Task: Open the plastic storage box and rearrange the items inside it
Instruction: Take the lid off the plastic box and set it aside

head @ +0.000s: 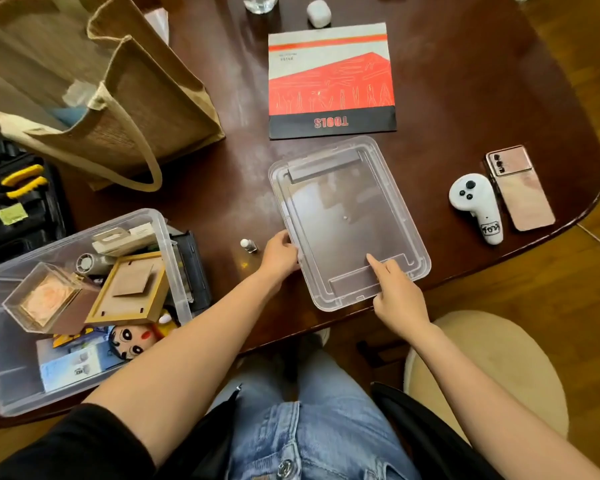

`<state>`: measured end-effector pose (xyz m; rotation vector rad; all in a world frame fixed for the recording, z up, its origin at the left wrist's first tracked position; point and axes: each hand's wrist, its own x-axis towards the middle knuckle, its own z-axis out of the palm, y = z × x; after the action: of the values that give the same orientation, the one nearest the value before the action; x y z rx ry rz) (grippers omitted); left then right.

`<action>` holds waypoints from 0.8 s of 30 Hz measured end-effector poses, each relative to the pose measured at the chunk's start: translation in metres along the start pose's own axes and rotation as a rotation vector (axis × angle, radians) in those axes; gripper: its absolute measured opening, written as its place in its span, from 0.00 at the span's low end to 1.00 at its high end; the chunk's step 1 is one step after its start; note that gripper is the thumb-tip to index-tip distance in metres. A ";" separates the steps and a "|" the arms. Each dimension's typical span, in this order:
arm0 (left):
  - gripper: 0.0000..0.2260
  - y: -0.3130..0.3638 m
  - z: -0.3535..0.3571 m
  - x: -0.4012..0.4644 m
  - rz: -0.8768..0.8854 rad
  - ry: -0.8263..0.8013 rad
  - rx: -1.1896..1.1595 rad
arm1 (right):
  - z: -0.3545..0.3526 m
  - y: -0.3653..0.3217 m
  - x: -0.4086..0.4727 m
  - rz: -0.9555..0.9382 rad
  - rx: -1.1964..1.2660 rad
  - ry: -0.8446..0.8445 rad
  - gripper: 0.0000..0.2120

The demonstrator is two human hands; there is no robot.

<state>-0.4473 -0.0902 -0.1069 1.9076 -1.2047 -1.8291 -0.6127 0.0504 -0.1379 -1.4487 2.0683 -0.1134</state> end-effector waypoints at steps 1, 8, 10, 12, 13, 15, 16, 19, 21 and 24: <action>0.20 -0.002 0.000 0.002 0.010 0.016 0.052 | 0.000 0.000 0.001 -0.011 0.006 -0.021 0.33; 0.21 -0.013 -0.003 0.005 -0.058 0.012 0.017 | -0.003 -0.009 0.014 0.008 0.124 0.065 0.16; 0.20 -0.014 -0.005 0.001 -0.052 0.022 0.014 | -0.003 -0.015 0.019 0.058 0.203 0.064 0.13; 0.18 -0.013 -0.008 -0.006 -0.011 0.024 0.074 | -0.003 -0.022 0.024 0.080 0.259 0.083 0.12; 0.16 -0.011 -0.011 -0.012 0.005 0.009 0.111 | -0.004 -0.026 0.026 0.078 0.285 0.096 0.11; 0.14 -0.005 -0.018 -0.026 0.025 -0.069 0.123 | -0.007 -0.039 0.032 0.065 0.342 0.113 0.11; 0.13 -0.001 -0.024 -0.034 0.040 -0.127 0.103 | -0.008 -0.048 0.035 0.048 0.358 0.115 0.10; 0.13 0.010 -0.049 -0.057 0.126 -0.239 0.099 | -0.011 -0.081 0.047 -0.016 0.372 0.105 0.11; 0.12 0.014 -0.073 -0.071 0.184 -0.209 0.076 | -0.011 -0.109 0.056 -0.057 0.408 0.079 0.11; 0.11 0.012 -0.117 -0.085 0.226 -0.103 -0.076 | -0.007 -0.154 0.065 -0.129 0.470 0.041 0.10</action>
<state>-0.3345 -0.0817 -0.0154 1.5830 -1.3046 -1.8415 -0.5036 -0.0703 -0.0984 -1.2858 1.8155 -0.6399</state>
